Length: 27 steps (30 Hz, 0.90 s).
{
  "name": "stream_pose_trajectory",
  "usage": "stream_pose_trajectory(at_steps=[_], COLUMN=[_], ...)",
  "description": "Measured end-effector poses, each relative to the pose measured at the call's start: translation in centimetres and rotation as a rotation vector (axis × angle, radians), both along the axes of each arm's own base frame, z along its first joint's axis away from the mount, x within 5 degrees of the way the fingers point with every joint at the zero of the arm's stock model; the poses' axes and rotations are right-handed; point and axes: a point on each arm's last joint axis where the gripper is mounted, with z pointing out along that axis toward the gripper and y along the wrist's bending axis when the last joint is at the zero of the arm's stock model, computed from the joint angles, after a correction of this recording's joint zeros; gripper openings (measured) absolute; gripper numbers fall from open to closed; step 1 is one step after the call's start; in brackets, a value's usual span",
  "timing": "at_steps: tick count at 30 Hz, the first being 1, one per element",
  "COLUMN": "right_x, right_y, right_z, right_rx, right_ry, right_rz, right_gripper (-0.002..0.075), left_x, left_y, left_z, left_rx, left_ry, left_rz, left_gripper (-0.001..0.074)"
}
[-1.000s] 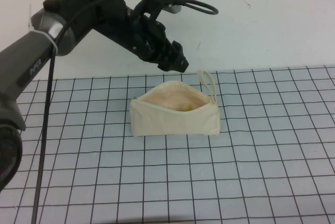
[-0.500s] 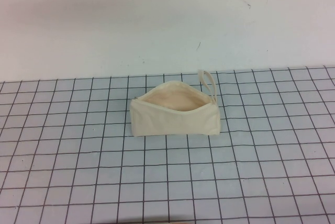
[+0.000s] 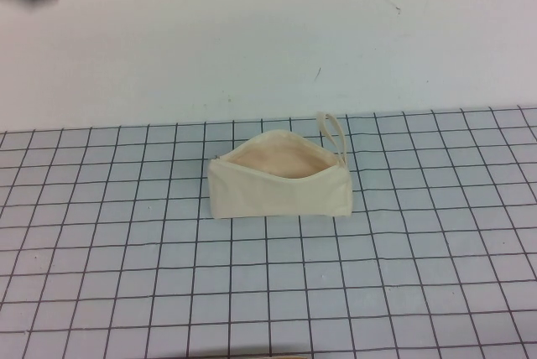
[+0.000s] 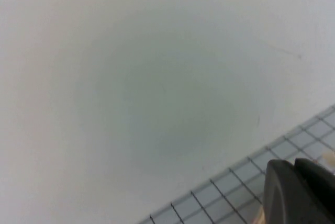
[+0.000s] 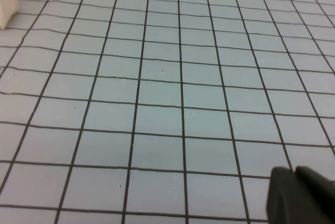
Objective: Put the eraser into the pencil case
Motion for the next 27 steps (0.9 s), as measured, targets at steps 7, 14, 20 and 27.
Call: stream_pose_trajectory(at_steps=[7,14,20,27], right_x=[0.0,0.0,0.0,0.0], right_y=[0.0,0.0,0.0,0.0], right_z=[0.0,0.0,0.0,0.0], right_rx=[0.000,0.000,0.000,0.002], right_ry=[0.000,0.000,0.000,0.000], right_rz=[0.000,0.000,0.000,-0.001], right_gripper=[-0.0001,-0.0001,-0.0001,-0.0001], left_x=[-6.4,-11.2,-11.9,-11.6], left_y=[2.6,4.2,4.4,4.3], left_z=[-7.8,-12.2,-14.1,-16.4], left_rx=[0.044,0.031,0.036,0.064], left_ry=[0.120,0.113,0.141,0.221], left_rz=[0.036,0.033,0.031,0.033], left_gripper=[0.0000,0.0000,0.0000,-0.0001])
